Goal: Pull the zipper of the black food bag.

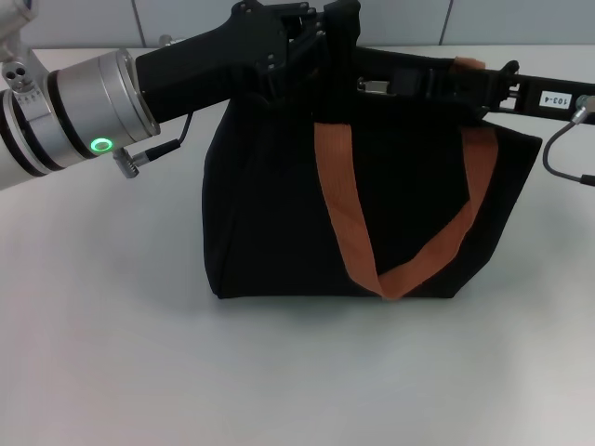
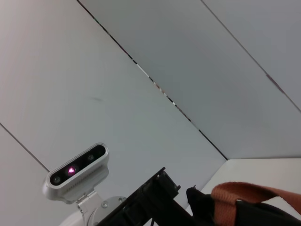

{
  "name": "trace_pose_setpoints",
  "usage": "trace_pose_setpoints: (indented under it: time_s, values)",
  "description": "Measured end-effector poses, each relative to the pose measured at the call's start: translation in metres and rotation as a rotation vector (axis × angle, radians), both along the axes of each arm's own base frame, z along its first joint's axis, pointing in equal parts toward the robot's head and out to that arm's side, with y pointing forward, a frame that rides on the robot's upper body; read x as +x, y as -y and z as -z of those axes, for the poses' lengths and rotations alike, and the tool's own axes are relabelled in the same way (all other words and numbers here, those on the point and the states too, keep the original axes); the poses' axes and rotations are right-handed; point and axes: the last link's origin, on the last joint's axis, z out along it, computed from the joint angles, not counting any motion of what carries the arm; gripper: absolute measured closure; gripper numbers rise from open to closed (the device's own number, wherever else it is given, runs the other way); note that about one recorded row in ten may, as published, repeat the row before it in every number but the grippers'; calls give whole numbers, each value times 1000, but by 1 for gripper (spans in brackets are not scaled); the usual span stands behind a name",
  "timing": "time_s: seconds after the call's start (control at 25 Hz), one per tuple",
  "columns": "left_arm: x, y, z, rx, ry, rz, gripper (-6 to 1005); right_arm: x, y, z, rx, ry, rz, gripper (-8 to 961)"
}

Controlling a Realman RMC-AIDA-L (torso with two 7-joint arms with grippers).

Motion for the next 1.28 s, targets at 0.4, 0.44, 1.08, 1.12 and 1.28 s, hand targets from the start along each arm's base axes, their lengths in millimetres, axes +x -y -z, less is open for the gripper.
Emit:
trace_pose_setpoints:
  time_s: [0.4,0.44,1.08,1.12,1.28]
  values:
    - [0,0,0,-1,2,2,963,-8,-6,7,-33,1,-5,953]
    - [0,0,0,-1,2,2,963,-8,-6,7,-33,1,-5,953]
    - [0,0,-2,5,15,-2,961,-2,-9,5,-14,32,24,953]
    - [0,0,-2,5,15,-2,960,-2,-9,5,-14,32,24,953]
    - [0,0,-2,7,17,-3,960,1,-8,0,-3,39,38,953]
